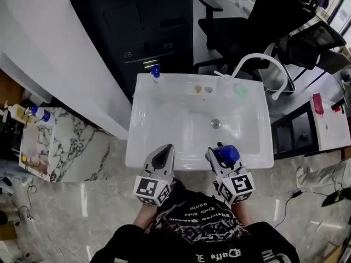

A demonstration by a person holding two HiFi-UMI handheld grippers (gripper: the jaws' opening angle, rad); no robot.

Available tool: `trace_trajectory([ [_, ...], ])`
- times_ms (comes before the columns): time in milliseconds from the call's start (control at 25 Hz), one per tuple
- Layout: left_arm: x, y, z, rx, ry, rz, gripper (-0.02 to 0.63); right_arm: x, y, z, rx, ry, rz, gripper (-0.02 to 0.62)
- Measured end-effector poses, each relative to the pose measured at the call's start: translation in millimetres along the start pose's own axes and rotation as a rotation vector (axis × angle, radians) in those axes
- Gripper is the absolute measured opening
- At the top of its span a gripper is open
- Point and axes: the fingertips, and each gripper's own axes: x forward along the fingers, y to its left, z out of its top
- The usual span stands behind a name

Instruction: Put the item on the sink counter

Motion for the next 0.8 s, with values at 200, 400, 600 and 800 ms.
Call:
trace_trajectory([
  [200, 14.7, 43.9, 14.1, 0.010, 0.014, -0.039, 0.006, 46.0, 7.8, 16.7, 0.008, -0.019, -0.032, 0.143],
  [400, 27.6, 83.2, 22.1, 0.024, 0.032, -0.052, 0.006, 87.9, 14.7, 29.4, 0.001, -0.030, -0.049, 0.143],
  [600, 39.2, 111.2, 27.8, -0.001, 0.039, -0.030, 0.006, 121.2, 13.3, 42.3, -0.019, -0.022, -0.040, 0.143],
  [800, 48.6, 118.1, 27.0, -0.020, 0.051, -0.009, 0.006, 142.3, 2.6, 49.6, -0.030, -0.007, -0.020, 0.143],
])
